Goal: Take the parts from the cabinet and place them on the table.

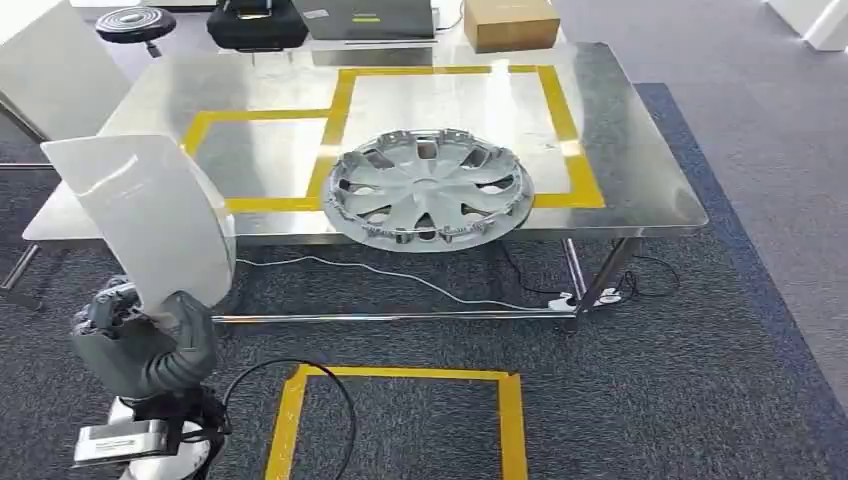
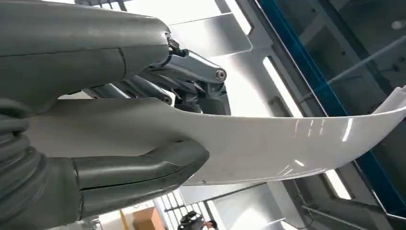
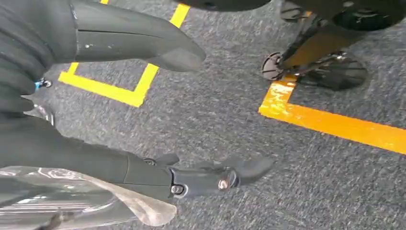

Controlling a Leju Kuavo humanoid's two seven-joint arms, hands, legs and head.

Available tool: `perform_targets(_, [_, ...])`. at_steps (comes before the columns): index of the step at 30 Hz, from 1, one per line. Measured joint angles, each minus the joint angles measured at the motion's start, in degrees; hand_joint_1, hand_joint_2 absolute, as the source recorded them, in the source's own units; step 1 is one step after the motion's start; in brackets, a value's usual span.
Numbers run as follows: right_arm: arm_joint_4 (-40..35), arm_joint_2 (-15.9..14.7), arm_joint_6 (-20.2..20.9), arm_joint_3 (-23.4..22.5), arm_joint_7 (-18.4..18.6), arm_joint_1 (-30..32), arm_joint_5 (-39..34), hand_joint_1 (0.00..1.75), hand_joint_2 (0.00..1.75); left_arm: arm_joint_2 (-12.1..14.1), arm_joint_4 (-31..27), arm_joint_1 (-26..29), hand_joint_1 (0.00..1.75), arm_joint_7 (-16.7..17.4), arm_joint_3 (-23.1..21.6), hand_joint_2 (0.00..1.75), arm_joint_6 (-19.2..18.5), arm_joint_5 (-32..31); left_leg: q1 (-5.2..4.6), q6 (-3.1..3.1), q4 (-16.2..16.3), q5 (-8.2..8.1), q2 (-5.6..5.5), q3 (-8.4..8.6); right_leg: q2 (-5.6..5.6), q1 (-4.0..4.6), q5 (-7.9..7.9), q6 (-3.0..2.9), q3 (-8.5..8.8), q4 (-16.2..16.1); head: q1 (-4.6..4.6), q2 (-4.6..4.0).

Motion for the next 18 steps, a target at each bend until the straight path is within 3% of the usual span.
perform_targets(1, [0.0,0.0,0.0,0.0,0.0,0.0,0.0,0.00,1.75,0.2,0.0,0.0,1.75,0.1,0.0,1.75,0.0,0.1,0.00,0.07,0.4,0.83,0.00,-0.38,-0.03,0.03,-0.10,-0.05,0.19,0.0,-0.04,0.00])
perform_targets(2, [0.0,0.0,0.0,0.0,0.0,0.0,0.0,0.00,1.75,0.2,0.0,0.0,1.75,0.1,0.0,1.75,0.0,0.2,-0.01,0.21,-1.8,2.91,0.00,0.55,-0.03,0.05,-0.23,0.02,0.41,0.0,-0.04,0.00])
perform_targets(4, [0.0,0.0,0.2,0.0,0.0,0.0,0.1,0.00,1.75,0.3,0.0,0.0,1.75,0.1,0.0,1.75,0.0,0.3,-0.03,0.79,-11.9,8.76,0.08,5.17,-0.01,0.06,-0.61,0.22,1.12,0.0,-0.02,0.00])
perform_targets(5, [0.0,0.0,0.2,0.0,-0.1,0.1,0.1,0.00,1.75,0.4,0.0,0.0,1.75,0.1,0.0,1.75,0.0,0.4,-0.11,1.14,-16.0,9.99,0.39,6.94,0.00,0.05,-0.79,0.42,1.23,-0.1,-0.04,0.00])
perform_targets(6, [0.0,0.0,0.2,0.0,-0.1,0.0,0.1,0.00,1.75,0.5,0.0,-0.1,1.75,0.1,0.0,1.75,0.0,0.4,-0.47,1.24,-17.1,8.93,0.52,7.54,0.07,0.46,-1.09,0.89,1.11,0.1,0.00,0.00])
perform_targets(7, [0.0,0.0,0.2,0.0,-0.1,-0.1,0.1,0.00,1.75,0.5,-0.1,-0.1,1.75,0.1,0.0,1.75,0.0,0.4,-0.54,1.55,-17.5,8.43,0.50,7.57,0.03,0.30,-1.04,1.33,0.97,-0.2,0.02,0.00])
perform_targets(9, [0.0,0.0,0.2,0.0,-0.1,0.0,0.1,0.00,1.75,0.6,-0.1,0.1,1.75,0.1,0.0,1.75,0.0,0.6,-0.61,2.36,-18.2,8.35,0.24,7.74,-0.17,0.22,0.07,2.34,1.35,0.3,0.02,0.00])
perform_targets(11, [0.0,0.0,0.3,0.0,-0.1,-0.2,0.1,0.00,1.75,0.6,-0.2,0.1,1.75,0.1,0.0,1.75,0.0,0.8,-0.26,2.90,-18.8,8.44,0.14,9.06,-0.18,0.14,-0.96,2.59,0.79,1.3,0.20,0.00])
perform_targets(13, [0.0,0.0,0.2,0.0,-0.1,-0.3,0.1,0.00,1.75,0.6,-0.2,0.1,1.75,0.1,-0.1,1.75,0.0,1.0,-0.29,3.33,-18.8,8.14,0.14,9.31,0.10,0.20,-4.13,2.79,-2.71,7.7,0.77,0.00])
perform_targets(15, [0.0,0.0,0.4,0.0,-0.1,-0.1,0.2,0.00,1.75,0.6,-0.2,0.2,1.75,0.1,-0.1,1.75,0.0,1.0,-0.55,3.67,-18.7,7.72,0.11,9.48,0.10,0.20,-7.42,2.78,-8.15,16.2,0.81,0.00])
perform_targets(16, [0.0,0.0,0.3,0.0,-0.1,0.1,0.2,0.00,1.75,0.6,-0.2,0.3,1.75,0.1,-0.1,1.75,0.0,1.0,-0.64,3.71,-18.7,7.49,0.03,9.73,0.10,0.20,-7.01,2.74,-9.42,17.3,0.83,0.00])
perform_targets(17, [0.0,0.0,0.3,0.0,-0.1,0.2,0.2,0.00,1.75,0.7,-0.2,0.4,1.75,0.1,-0.1,1.75,0.0,1.0,-0.66,3.64,-18.7,7.15,-0.16,10.21,0.10,0.21,-5.17,2.76,-9.34,15.8,0.76,0.00])
perform_targets(18, [0.0,0.0,0.3,0.0,-0.1,0.2,0.2,0.00,1.75,0.7,-0.2,0.4,1.75,0.1,-0.1,1.75,0.0,1.1,-0.66,3.51,-18.7,6.72,-0.27,10.84,0.10,0.23,-2.16,2.69,-8.07,12.1,0.85,0.00])
